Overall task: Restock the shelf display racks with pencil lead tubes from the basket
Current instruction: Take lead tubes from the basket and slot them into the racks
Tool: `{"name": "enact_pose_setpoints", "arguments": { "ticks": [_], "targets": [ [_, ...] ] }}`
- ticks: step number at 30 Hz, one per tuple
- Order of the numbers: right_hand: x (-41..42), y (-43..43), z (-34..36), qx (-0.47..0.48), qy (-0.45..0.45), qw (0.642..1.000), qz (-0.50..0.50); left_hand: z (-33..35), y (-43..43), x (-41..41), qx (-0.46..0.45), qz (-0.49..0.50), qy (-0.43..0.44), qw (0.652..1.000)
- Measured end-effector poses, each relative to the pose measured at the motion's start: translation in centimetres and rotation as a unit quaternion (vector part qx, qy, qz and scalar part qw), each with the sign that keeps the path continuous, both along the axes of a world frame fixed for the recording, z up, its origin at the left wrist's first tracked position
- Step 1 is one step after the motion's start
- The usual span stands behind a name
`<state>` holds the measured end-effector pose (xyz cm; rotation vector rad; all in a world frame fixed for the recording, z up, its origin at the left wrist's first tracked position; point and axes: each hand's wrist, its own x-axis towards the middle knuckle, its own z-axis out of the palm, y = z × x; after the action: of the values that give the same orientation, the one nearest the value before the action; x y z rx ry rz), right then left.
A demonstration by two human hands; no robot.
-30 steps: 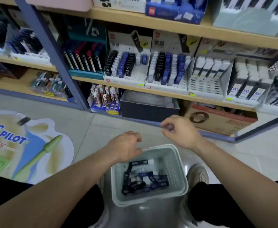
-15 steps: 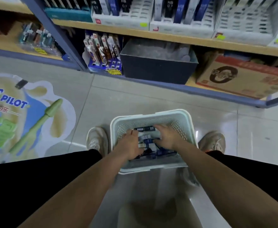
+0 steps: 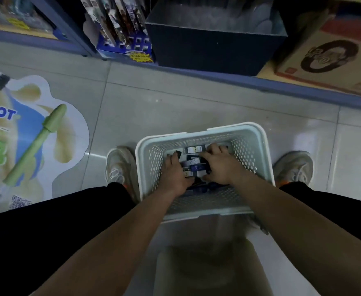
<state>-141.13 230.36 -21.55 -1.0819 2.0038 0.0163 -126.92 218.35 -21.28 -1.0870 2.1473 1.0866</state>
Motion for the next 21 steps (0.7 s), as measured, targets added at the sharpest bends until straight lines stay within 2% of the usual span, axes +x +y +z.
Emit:
{"name": "enact_pose_setpoints", "arguments": {
  "ticks": [4, 11, 14, 19, 21],
  "targets": [
    [0.3, 0.0, -0.2, -0.017, 0.028, 0.999, -0.015, -0.3, -0.2, -0.3, -0.029, -0.019, 0.004, 0.999],
    [0.7, 0.1, 0.1, -0.062, 0.053, 0.996, -0.047, -0.3, -0.1, -0.5, -0.005, -0.059, -0.011, 0.998],
    [1.0, 0.1, 0.2, -0.051, 0.041, 0.997, -0.045, -0.5, -0.1, -0.5, 0.022, -0.069, -0.028, 0.997],
    [1.0, 0.6, 0.1, -0.011, 0.107, 0.994, 0.015, -0.1, -0.2, -0.9, 0.030, -0.128, -0.070, 0.989],
    [1.1, 0.9, 0.0, -0.015, 0.096, 0.995, 0.017, 0.0, -0.2, -0.8, 0.022, -0.158, -0.078, 0.984]
  ]
}}
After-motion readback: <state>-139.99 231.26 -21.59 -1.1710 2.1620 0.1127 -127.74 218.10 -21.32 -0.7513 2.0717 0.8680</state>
